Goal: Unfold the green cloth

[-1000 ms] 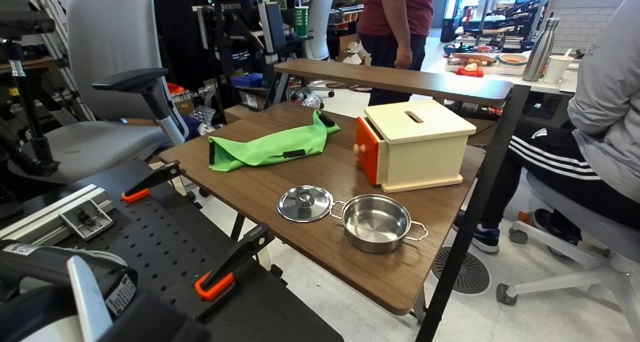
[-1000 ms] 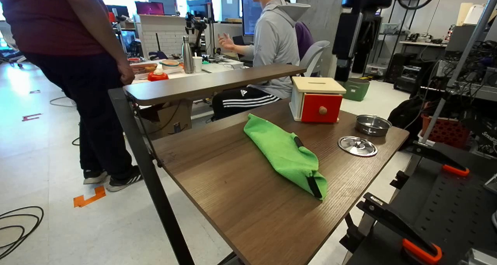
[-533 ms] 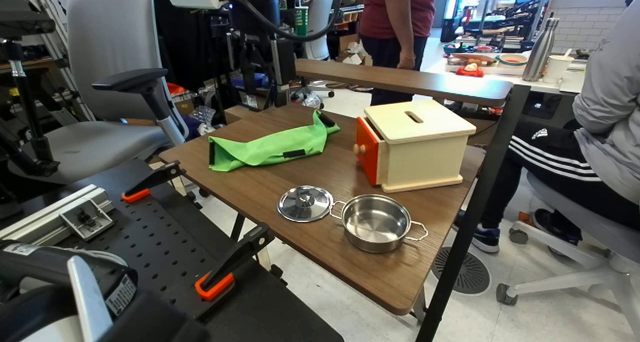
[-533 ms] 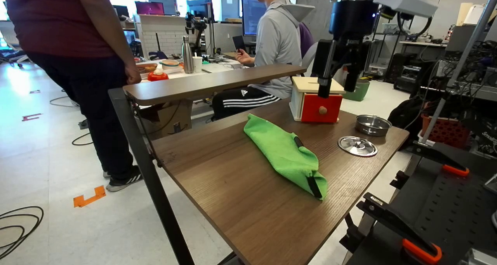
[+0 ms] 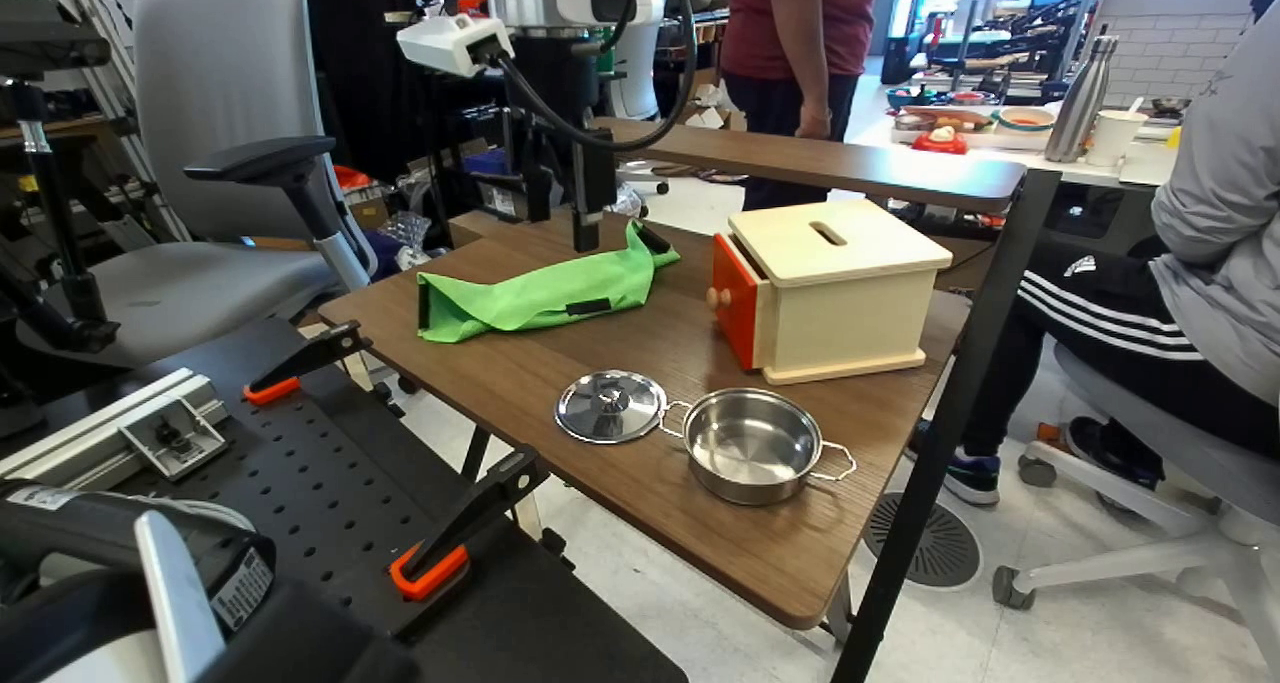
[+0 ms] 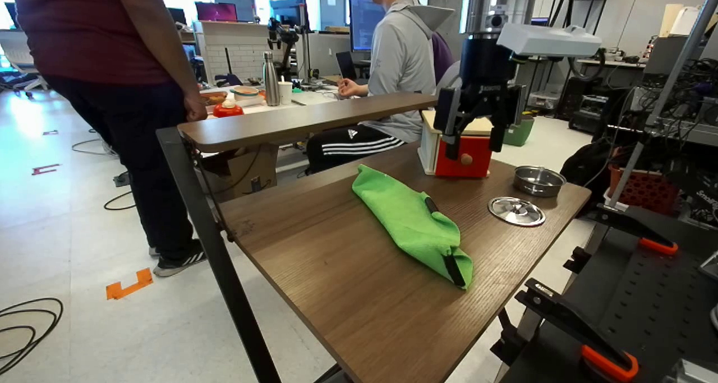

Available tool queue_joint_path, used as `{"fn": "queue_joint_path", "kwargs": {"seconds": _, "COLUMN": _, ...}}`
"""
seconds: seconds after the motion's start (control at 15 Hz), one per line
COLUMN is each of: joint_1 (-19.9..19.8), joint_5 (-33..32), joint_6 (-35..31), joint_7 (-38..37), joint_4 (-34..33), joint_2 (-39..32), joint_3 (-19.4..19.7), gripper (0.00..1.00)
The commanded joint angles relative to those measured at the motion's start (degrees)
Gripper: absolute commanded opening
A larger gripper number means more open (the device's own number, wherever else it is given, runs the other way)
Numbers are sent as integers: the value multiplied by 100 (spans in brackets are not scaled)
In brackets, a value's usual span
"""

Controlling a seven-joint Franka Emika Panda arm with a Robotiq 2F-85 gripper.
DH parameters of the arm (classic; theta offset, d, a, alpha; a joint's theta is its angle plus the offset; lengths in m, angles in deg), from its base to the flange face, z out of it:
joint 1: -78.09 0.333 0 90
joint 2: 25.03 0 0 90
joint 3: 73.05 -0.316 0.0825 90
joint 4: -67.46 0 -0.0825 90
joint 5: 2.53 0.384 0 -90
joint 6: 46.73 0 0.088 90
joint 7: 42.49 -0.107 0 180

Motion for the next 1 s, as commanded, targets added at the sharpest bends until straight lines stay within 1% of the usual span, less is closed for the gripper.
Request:
{"fn": "queue_joint_path", "kwargs": {"seconds": 0.0, "joint_1": 71, "joint_5": -16, "joint_6": 153, "joint_7": -190, "joint_4": -472, "joint_2": -468, "joint_3": 90, "gripper": 100}}
{"fn": "queue_joint_path", "kwargs": {"seconds": 0.33, "joint_1": 167, "joint_5": -65, "joint_6": 179, "joint_7": -352, "joint_4": -853, "joint_2": -954, "joint_3": 165, "gripper": 100}}
{"fn": "queue_joint_path", "kwargs": {"seconds": 0.6, "joint_1": 146, "joint_5": 25, "joint_6": 158, "joint_7": -213, "joint_4": -1147, "joint_2": -1319, "joint_3": 112, "gripper": 100}}
{"fn": "queue_joint_path", "kwargs": {"seconds": 0.93, "joint_1": 226, "joint_5": -15, "joint_6": 158, "joint_7": -283, "joint_4": -1516, "joint_2": -1720, "joint_3": 167, "gripper": 100}}
